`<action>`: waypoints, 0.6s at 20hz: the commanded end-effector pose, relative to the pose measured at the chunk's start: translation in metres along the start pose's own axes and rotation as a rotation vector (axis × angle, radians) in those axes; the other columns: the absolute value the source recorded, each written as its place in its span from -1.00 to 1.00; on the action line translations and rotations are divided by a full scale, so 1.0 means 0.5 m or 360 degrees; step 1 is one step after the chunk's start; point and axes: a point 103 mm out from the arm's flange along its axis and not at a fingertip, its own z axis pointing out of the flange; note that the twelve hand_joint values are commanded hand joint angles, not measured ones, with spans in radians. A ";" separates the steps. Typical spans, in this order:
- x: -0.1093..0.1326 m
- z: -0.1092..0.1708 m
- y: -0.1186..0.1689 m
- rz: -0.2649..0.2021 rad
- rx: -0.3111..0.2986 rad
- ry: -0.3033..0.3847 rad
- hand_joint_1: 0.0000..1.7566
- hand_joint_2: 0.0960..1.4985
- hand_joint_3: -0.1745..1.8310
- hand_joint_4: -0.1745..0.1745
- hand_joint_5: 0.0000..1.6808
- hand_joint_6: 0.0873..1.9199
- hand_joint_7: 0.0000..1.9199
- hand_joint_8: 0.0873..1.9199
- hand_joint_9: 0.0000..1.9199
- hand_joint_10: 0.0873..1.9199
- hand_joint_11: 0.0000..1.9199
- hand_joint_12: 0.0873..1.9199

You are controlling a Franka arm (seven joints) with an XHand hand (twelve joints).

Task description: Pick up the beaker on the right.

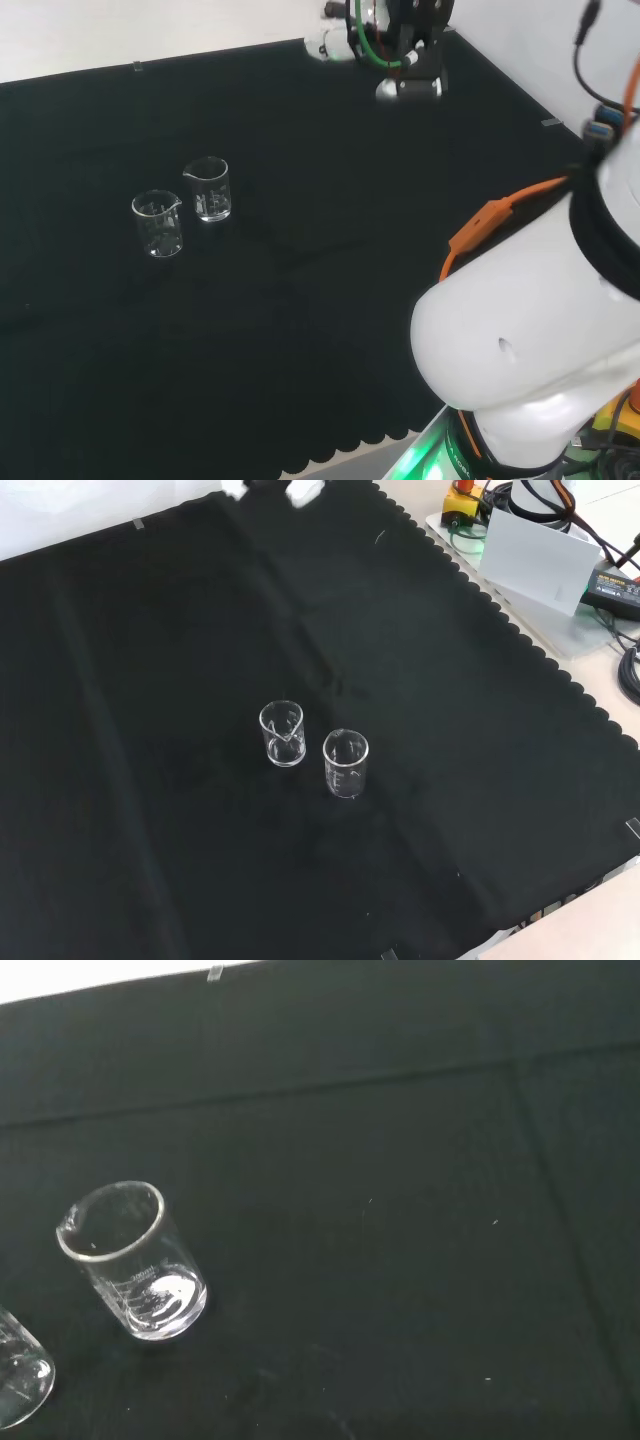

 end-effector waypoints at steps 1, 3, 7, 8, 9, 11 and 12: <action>-0.023 0.115 0.165 -0.0129 -0.0038 0.0234 -0.69 0.69 -0.73 -0.30 -0.71 -1.00 -0.93 -0.53 -0.92 -0.36 -1.00 -0.26; -0.014 0.145 0.191 -0.0171 -0.0026 0.0304 -0.53 0.62 -0.75 -0.31 -0.70 -1.00 -0.94 -0.52 -0.91 -0.36 -1.00 -0.22; -0.004 0.209 0.243 -0.0268 0.0056 0.0413 -0.32 0.46 -0.79 -0.31 -0.72 -1.00 -0.94 -0.51 -0.89 -0.35 -1.00 -0.14; -0.003 0.224 0.255 -0.0285 0.0071 0.0425 -0.30 0.43 -0.79 -0.31 -0.72 -1.00 -0.95 -0.51 -0.89 -0.36 -1.00 -0.13; -0.001 0.236 0.264 -0.0297 0.0081 0.0435 -0.28 0.41 -0.80 -0.32 -0.73 -1.00 -0.95 -0.51 -0.90 -0.36 -1.00 -0.12; 0.002 0.258 0.281 -0.0320 0.0102 0.0468 -0.26 0.37 -0.81 -0.33 -0.74 -1.00 -0.95 -0.51 -0.90 -0.36 -1.00 -0.12; 0.005 0.268 0.289 -0.0336 0.0119 0.0478 -0.26 0.35 -0.82 -0.33 -0.74 -1.00 -0.95 -0.51 -0.90 -0.36 -1.00 -0.11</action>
